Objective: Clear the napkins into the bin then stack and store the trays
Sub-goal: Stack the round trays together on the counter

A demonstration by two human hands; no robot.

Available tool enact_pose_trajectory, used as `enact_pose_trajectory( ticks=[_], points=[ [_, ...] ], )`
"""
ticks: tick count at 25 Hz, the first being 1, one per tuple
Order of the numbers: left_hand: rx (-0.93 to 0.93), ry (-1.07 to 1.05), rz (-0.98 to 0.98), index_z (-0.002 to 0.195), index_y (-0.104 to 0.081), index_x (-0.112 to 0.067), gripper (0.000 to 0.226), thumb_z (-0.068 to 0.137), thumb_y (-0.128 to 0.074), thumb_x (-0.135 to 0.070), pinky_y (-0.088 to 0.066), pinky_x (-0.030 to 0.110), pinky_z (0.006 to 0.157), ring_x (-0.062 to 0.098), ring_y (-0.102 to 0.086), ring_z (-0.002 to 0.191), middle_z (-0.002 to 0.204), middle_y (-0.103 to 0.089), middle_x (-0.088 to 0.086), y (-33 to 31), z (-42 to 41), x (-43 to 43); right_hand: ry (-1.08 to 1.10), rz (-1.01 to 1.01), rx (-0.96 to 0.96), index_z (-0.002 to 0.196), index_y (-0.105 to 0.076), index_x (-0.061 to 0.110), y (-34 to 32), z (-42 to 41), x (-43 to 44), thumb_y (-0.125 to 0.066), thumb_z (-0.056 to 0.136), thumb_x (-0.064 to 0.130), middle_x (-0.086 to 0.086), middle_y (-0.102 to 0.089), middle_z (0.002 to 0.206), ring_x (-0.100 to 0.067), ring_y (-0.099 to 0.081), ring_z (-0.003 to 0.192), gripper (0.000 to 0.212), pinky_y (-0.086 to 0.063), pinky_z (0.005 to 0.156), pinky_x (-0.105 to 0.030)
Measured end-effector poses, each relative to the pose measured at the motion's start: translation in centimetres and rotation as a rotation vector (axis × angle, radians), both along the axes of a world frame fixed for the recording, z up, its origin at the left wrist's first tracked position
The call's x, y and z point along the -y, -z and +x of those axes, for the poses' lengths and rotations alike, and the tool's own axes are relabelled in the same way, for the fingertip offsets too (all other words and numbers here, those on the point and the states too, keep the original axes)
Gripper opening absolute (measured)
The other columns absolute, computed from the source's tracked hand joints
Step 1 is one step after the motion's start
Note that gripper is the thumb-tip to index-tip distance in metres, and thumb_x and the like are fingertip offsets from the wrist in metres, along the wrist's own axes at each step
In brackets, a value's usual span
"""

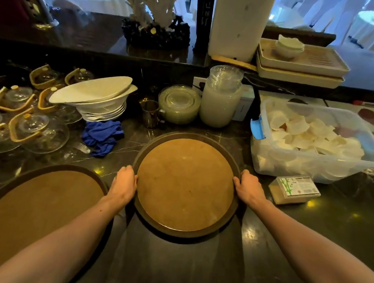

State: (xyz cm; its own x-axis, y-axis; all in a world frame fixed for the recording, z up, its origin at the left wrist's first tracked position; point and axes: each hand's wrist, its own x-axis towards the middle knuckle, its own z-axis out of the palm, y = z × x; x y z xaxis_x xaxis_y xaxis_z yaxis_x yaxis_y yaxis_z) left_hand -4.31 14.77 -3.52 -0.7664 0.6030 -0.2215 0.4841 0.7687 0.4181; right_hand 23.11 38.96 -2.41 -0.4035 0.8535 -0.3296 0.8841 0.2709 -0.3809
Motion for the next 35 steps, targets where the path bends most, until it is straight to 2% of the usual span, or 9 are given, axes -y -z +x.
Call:
enact_pose_trajectory(
  ticks=[5, 8, 10, 13, 19, 24, 27, 31, 35],
  points=[
    [-0.004, 0.066, -0.008, 0.113, -0.048, -0.009, 0.018, 0.099, -0.047, -0.02, -0.05, 0.04, 0.086, 0.015, -0.05, 0.089, 0.119, -0.045, 0.013, 0.5, -1.9, -1.0, -0.019, 0.016, 0.049, 0.099, -0.046, 0.015, 0.9, -0.8, 0.2, -0.045, 0.1, 0.037, -0.011, -0.06, 0.101, -0.032, -0.063, 0.096, 0.022, -0.052, 0.079, -0.043],
    [-0.024, 0.092, -0.041, 0.109, -0.046, -0.009, 0.015, 0.097, -0.047, -0.017, -0.052, 0.042, 0.085, 0.021, -0.054, 0.089, 0.117, -0.043, 0.014, 0.9, -2.6, -1.1, -0.046, 0.053, 0.082, 0.104, -0.048, 0.013, 0.9, -1.3, 0.2, -0.044, 0.1, 0.039, -0.015, -0.06, 0.112, -0.036, -0.062, 0.101, 0.027, -0.05, 0.08, -0.044],
    [-0.041, 0.097, -0.035, 0.113, -0.047, -0.007, 0.019, 0.097, -0.048, -0.017, -0.05, 0.04, 0.087, 0.023, -0.052, 0.095, 0.118, -0.044, 0.016, 1.1, -2.6, -1.4, -0.061, 0.081, 0.105, 0.107, -0.047, 0.013, 1.0, -1.2, 0.2, -0.043, 0.1, 0.039, -0.014, -0.06, 0.114, -0.035, -0.062, 0.102, 0.028, -0.05, 0.08, -0.044],
    [-0.046, 0.11, 0.0, 0.113, -0.047, -0.007, 0.019, 0.097, -0.048, -0.017, -0.047, 0.036, 0.086, 0.019, -0.046, 0.093, 0.118, -0.043, 0.015, 1.2, -2.5, -1.8, -0.087, 0.092, 0.139, 0.106, -0.044, 0.016, 1.4, -1.0, 0.1, -0.042, 0.1, 0.041, -0.013, -0.06, 0.112, -0.033, -0.062, 0.1, 0.026, -0.05, 0.078, -0.043],
    [-0.049, 0.085, 0.036, 0.117, -0.046, -0.006, 0.023, 0.1, -0.043, -0.022, -0.049, 0.041, 0.084, 0.029, -0.054, 0.1, 0.121, -0.044, 0.017, 2.0, -2.0, -1.3, -0.036, 0.061, 0.102, 0.098, -0.036, 0.019, 2.0, -0.8, 0.7, -0.036, 0.102, 0.043, -0.014, -0.062, 0.105, -0.035, -0.062, 0.093, 0.025, -0.046, 0.068, -0.04],
    [0.007, 0.048, 0.061, 0.132, -0.042, -0.007, 0.034, 0.101, -0.041, -0.022, -0.052, 0.039, 0.087, 0.024, -0.056, 0.1, 0.126, -0.043, 0.015, 2.1, -1.4, -1.0, -0.041, 0.061, 0.125, 0.099, -0.035, 0.02, 2.4, -0.9, 0.9, -0.032, 0.102, 0.045, -0.013, -0.063, 0.106, -0.033, -0.063, 0.093, 0.025, -0.049, 0.071, -0.042],
    [0.022, 0.043, 0.075, 0.14, -0.036, -0.007, 0.043, 0.1, -0.043, -0.02, -0.051, 0.039, 0.091, 0.025, -0.055, 0.108, 0.131, -0.042, 0.015, 1.8, -1.0, -0.8, -0.033, 0.059, 0.097, 0.11, -0.039, 0.018, 2.5, -0.9, 1.1, -0.035, 0.102, 0.042, -0.012, -0.062, 0.114, -0.032, -0.063, 0.098, 0.026, -0.053, 0.078, -0.046],
    [0.017, 0.046, 0.075, 0.149, -0.025, -0.011, 0.056, 0.099, -0.045, -0.023, -0.048, 0.043, 0.095, 0.029, -0.048, 0.122, 0.138, -0.039, 0.016, 1.2, 0.2, -0.1, -0.077, 0.129, 0.085, 0.141, -0.032, 0.014, 2.5, -0.4, 1.9, -0.041, 0.1, 0.04, -0.013, -0.05, 0.134, -0.031, -0.057, 0.115, 0.049, -0.051, 0.086, -0.048],
    [-0.013, 0.078, 0.102, 0.149, -0.025, -0.015, 0.056, 0.099, -0.045, -0.028, -0.045, 0.044, 0.097, 0.032, -0.038, 0.132, 0.149, -0.03, 0.014, 0.3, 1.9, 0.7, -0.163, 0.284, 0.077, 0.143, -0.034, 0.013, 2.1, 0.0, 3.0, -0.044, 0.099, 0.043, -0.014, -0.047, 0.132, -0.03, -0.052, 0.116, 0.054, -0.052, 0.085, -0.042]
  ],
)
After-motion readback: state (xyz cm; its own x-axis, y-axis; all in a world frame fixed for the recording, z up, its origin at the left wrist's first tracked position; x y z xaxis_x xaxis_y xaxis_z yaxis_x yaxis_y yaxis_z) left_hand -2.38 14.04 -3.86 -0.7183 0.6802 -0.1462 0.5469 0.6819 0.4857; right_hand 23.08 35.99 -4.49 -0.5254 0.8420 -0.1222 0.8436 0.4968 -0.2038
